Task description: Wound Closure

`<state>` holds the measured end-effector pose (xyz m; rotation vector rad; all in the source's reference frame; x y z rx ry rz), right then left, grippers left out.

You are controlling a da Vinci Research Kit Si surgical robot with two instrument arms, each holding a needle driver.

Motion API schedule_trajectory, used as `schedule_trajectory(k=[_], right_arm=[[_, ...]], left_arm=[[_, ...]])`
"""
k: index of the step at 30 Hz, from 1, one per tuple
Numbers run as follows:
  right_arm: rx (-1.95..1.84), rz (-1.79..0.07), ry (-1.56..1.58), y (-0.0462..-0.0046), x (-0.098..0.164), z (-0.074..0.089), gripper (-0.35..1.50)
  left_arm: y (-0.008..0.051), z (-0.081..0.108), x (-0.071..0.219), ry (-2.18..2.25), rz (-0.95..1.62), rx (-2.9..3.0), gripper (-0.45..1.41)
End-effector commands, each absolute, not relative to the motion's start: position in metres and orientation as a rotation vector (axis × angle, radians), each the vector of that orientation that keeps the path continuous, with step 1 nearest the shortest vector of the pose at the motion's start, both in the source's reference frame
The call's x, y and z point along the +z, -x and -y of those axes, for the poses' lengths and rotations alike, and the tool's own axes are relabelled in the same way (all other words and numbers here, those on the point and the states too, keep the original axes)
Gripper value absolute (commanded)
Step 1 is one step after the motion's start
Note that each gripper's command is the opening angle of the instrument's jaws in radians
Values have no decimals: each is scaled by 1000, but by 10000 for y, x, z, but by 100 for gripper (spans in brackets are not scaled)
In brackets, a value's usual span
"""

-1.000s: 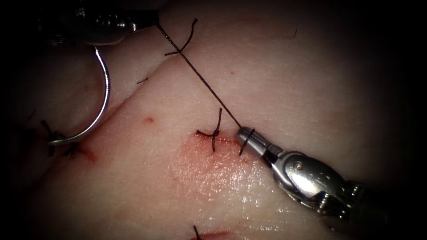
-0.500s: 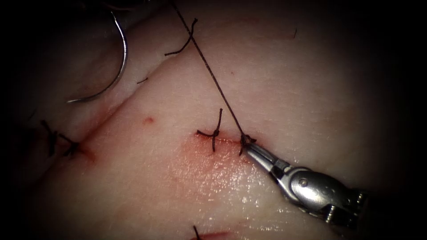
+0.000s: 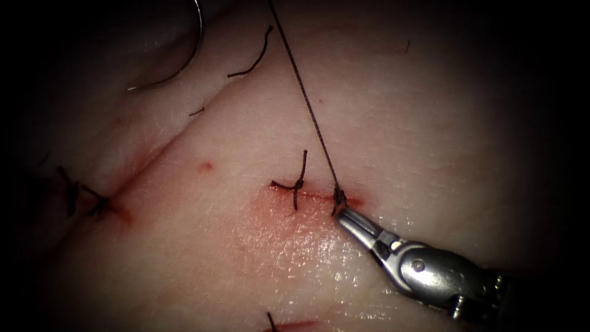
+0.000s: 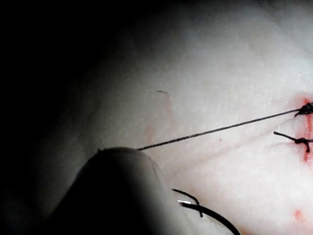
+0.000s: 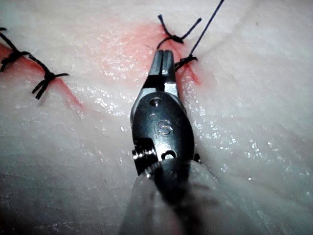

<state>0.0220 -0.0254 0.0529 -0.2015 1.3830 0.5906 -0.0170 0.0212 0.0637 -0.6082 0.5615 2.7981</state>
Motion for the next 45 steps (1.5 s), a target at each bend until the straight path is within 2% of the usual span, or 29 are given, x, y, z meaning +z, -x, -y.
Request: schedule_trajectory(k=[1,13,21,32,33,34,35,36,38,40,45], right_arm=[[585,-1382,197,-229,533,258,-35],[543,-1310,189,-235,552,282,-35],[500,-1267,168,-241,563,304,-35],[498,-1307,181,-237,554,294,-35],[501,-1319,175,-237,548,289,5],[501,-1319,175,-237,548,289,5],[503,-1320,177,-237,544,286,61],[507,-1322,176,-237,540,283,84],[517,-1328,176,-237,534,278,118],[524,-1328,169,-236,528,273,130],[556,-1330,143,-234,519,263,130]], left_arm=[[176,-217,641,609,-568,2796,-45],[185,-253,658,571,-750,2744,-45],[184,-260,662,552,-761,2737,-45],[186,-248,655,614,-725,2688,-45],[188,-243,648,682,-705,2651,-45],[188,-243,648,682,-705,2651,-45],[189,-239,643,731,-692,2633,-45],[191,-237,637,766,-676,2619,-45],[193,-230,623,829,-667,2602,-45],[195,-223,609,861,-658,2590,-45],[201,-204,570,919,-638,2561,-45]])
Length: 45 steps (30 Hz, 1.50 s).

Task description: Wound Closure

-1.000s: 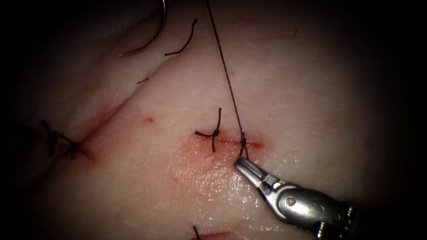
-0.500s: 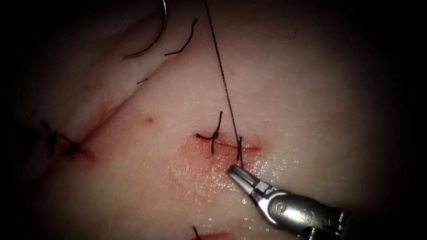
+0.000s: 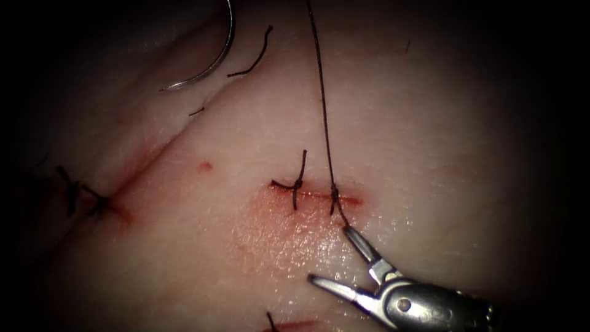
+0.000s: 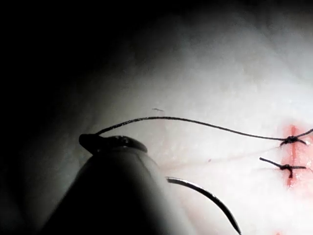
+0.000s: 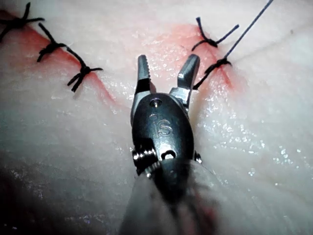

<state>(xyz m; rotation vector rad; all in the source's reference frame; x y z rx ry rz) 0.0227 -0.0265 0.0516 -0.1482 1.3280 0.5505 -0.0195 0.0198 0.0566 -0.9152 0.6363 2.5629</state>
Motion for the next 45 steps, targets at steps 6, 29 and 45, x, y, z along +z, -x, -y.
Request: schedule_trajectory(k=[6,29,45], right_arm=[[622,-1334,89,-232,509,239,125],[690,-1200,-15,-264,553,162,126],[691,-1169,-6,-279,575,151,131]], left_arm=[[209,-183,528,952,-630,2533,-45],[244,-134,449,1005,-661,2551,-45],[277,-105,410,1042,-702,2576,-45]])
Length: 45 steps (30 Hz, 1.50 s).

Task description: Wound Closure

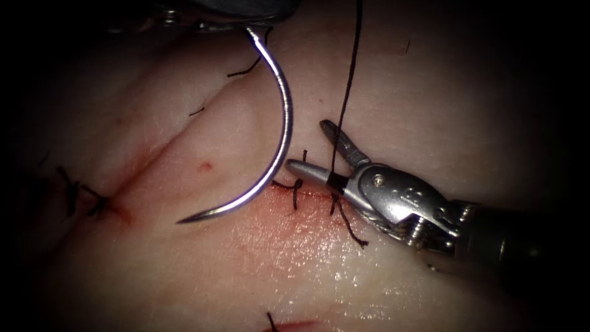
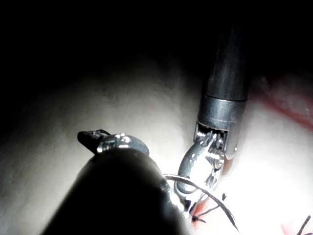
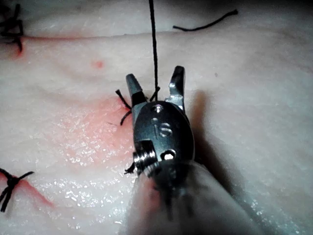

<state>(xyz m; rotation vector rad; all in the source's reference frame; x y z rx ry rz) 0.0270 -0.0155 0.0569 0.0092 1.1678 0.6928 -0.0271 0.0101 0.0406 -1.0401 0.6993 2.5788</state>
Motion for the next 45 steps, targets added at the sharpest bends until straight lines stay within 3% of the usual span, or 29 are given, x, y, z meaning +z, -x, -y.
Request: schedule_trajectory(k=[1,13,17,18,19,20,21,22,29,30,31,32,33,35,45], right_arm=[[691,-1166,-5,-280,577,150,131],[686,-1158,-10,-290,584,147,131],[686,-1159,-12,-292,581,148,120],[686,-1159,-13,-292,580,149,113],[681,-1158,-20,-291,577,151,27],[681,-1158,-20,-291,577,151,27],[674,-1150,-34,-290,575,153,-23],[692,-1122,-13,-290,572,154,-35],[665,-1141,5,-276,564,152,-35],[667,-1153,6,-272,562,151,4],[677,-1182,18,-261,558,149,106],[677,-1182,18,-261,558,149,106],[683,-1196,24,-256,556,148,128],[676,-1223,43,-247,550,146,146],[660,-1252,16,-204,535,146,148]], left_arm=[[278,-105,409,1042,-706,2580,-45],[290,-93,392,1064,-717,2588,-45],[292,-92,389,1068,-721,2591,-45],[293,-92,389,1069,-721,2591,-45],[294,-92,389,1072,-721,2590,-45],[294,-92,389,1072,-721,2590,-45],[294,-92,389,1074,-721,2589,-45],[294,-90,388,1079,-721,2589,-45],[287,-88,385,1094,-725,2601,-45],[284,-88,386,1086,-728,2608,-45],[276,-90,388,1063,-731,2618,-45],[276,-90,388,1063,-731,2618,-45],[272,-91,389,1058,-730,2620,-45],[263,-93,393,1028,-740,2636,-45],[234,-107,422,980,-765,2663,-45]])
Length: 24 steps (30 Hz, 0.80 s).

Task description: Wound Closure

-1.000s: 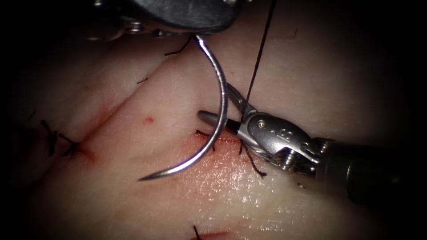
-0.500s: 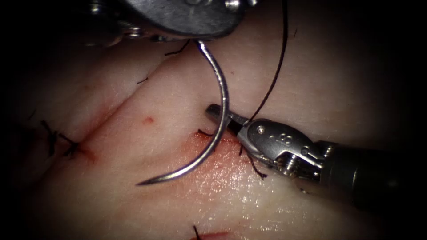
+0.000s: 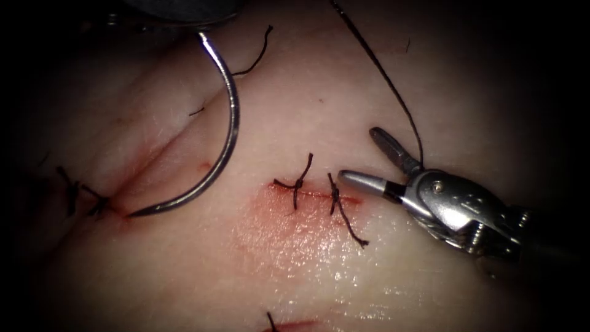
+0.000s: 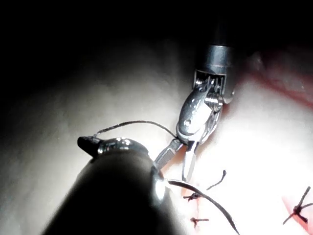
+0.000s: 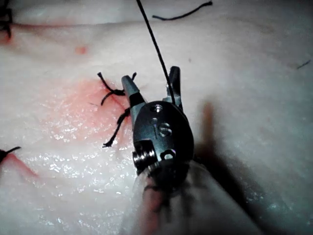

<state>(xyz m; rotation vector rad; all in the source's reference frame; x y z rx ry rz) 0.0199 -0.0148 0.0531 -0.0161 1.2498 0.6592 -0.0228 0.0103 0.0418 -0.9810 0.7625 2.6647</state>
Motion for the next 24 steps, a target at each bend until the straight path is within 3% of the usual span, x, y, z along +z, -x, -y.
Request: schedule_trajectory(k=[1,9,14,24], right_arm=[[657,-1255,13,-203,535,147,148],[669,-1207,42,-166,530,156,148],[598,-1187,94,-136,526,161,126],[442,-1033,204,-91,524,160,131]], left_arm=[[233,-108,425,977,-766,2664,-45],[230,-127,465,947,-789,2665,-45],[238,-141,505,976,-800,2691,-45],[253,-172,611,904,-785,2808,-45]])
